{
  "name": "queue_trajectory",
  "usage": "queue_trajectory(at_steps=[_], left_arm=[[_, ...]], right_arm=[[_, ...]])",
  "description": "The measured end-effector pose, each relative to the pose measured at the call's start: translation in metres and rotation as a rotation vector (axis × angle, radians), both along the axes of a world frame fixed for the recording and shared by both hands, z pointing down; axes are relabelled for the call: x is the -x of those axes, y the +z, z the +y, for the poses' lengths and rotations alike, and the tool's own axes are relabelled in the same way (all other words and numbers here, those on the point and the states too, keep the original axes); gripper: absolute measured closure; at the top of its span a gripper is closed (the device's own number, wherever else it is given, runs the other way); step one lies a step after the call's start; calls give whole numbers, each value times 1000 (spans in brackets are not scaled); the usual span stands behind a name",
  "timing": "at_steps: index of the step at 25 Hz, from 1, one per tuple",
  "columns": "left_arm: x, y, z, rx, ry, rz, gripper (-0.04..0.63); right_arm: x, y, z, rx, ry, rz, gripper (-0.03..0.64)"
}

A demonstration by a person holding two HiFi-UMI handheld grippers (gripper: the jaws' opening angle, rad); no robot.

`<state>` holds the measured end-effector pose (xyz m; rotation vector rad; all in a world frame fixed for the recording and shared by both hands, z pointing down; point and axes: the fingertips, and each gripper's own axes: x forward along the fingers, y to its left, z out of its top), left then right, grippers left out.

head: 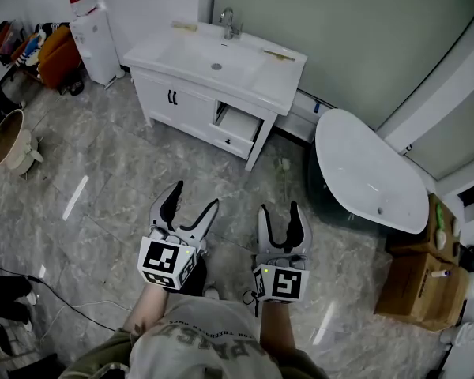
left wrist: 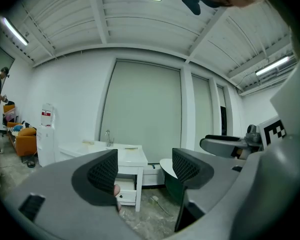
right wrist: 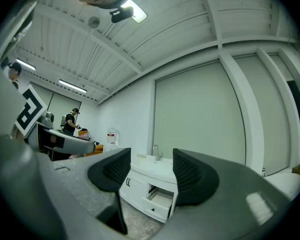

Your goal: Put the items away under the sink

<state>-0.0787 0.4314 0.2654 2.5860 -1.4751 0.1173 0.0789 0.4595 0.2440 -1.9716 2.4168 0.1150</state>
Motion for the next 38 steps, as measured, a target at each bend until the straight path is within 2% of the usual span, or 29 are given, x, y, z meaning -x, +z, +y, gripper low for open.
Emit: queue_trajectory(at_steps=[7,12,23,30,38], left_arm=[[5,-8,-100,-15,67,-22,270],[13,-15,-162,-19,122,-7,270],[8,-1,-243,20,180,9,270],[-23,17,-288,46,176,-4,270],[-83,21,-361,43,102,-15,270]], right_arm=[[9,-9,-88,-4,63,8,365],[17,-16,-143,-8,116,8,365],[0,-5,-211,32,197,9,365],[-36,8,-264,48,196,8,365],[-100,11,-350,43,113,5,365]])
